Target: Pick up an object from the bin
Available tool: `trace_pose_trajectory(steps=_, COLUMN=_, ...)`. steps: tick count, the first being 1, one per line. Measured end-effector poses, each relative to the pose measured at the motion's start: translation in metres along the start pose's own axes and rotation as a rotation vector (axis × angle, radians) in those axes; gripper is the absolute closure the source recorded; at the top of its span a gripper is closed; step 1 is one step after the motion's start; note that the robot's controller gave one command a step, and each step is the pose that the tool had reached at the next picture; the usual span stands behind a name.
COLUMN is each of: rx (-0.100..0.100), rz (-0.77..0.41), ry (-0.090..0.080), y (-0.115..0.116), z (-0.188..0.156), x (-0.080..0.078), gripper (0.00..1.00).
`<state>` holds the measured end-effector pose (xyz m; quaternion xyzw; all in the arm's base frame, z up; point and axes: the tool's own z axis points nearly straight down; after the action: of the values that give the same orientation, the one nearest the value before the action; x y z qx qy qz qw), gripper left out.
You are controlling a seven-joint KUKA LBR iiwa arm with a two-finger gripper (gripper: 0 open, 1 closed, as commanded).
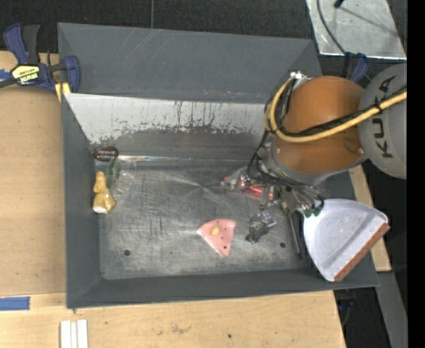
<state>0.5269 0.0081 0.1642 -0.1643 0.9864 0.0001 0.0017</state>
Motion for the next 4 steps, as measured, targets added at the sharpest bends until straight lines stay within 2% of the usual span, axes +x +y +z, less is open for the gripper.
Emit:
trace_pose_trajectory(steps=1, rx=0.002, rz=0.068, ry=-0.005, y=0.008, z=0.038, x=0.004, gripper=0.00)
trace_pose_trajectory(steps=2, rx=0.003, rz=0.053, ry=-0.020, y=0.036, z=0.088, x=-0.010, gripper=1.00)
trace_pose_trajectory(steps=3, rx=0.002, rz=0.053, ry=-0.020, y=0.036, z=0.088, x=-0.010, gripper=1.00)
trace_pose_trajectory(steps=4, rx=0.001, rz=0.054, ry=-0.010, y=0.037, z=0.082, x=-0.009, gripper=1.00)
